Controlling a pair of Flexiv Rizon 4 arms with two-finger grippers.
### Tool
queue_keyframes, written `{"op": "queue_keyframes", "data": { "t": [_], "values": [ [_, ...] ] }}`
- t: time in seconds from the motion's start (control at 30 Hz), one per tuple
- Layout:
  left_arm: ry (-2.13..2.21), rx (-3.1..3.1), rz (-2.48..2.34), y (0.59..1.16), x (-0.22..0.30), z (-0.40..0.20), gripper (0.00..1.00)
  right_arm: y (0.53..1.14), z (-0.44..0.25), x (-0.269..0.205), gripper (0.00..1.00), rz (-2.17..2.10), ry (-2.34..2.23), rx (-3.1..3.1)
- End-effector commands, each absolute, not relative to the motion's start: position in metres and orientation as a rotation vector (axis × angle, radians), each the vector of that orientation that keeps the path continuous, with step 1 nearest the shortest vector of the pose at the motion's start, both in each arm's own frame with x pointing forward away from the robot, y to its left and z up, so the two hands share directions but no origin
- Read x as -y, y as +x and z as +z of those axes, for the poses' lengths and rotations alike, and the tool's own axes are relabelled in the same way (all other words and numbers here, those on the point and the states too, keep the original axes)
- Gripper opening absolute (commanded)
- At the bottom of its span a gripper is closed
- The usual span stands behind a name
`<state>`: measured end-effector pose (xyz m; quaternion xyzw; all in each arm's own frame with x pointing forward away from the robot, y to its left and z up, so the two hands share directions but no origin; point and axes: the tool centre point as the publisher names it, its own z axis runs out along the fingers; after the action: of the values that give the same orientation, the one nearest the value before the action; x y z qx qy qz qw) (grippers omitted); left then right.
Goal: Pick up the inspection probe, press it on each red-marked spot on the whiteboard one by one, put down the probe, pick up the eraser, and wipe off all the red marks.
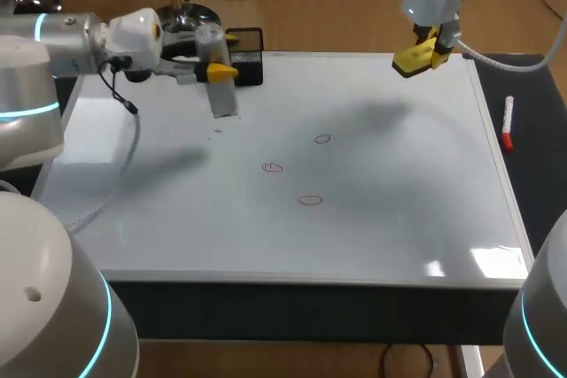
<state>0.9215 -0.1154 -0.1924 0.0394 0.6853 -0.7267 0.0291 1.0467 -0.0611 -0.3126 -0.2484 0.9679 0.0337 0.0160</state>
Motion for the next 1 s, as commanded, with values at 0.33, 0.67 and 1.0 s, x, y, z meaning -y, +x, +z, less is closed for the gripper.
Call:
{"op": "queue_keyframes", "data": {
  "t": [0.33, 0.67, 1.0],
  "values": [
    [0.191, -2.147, -2.299, 0.882, 0.165, -0.21, 0.0, 1.047, -0.311, 0.062, 0.0, 0.099, -0.775, -3.012],
    [0.161, -2.198, -2.346, 0.872, 0.179, -0.235, 0.0, 1.047, -0.311, 0.062, 0.0, 0.099, -0.775, -3.012],
    [0.142, -2.237, -2.381, 0.87, 0.193, -0.255, 0.0, 1.047, -0.311, 0.062, 0.0, 0.099, -0.775, -3.012]
  ]
}}
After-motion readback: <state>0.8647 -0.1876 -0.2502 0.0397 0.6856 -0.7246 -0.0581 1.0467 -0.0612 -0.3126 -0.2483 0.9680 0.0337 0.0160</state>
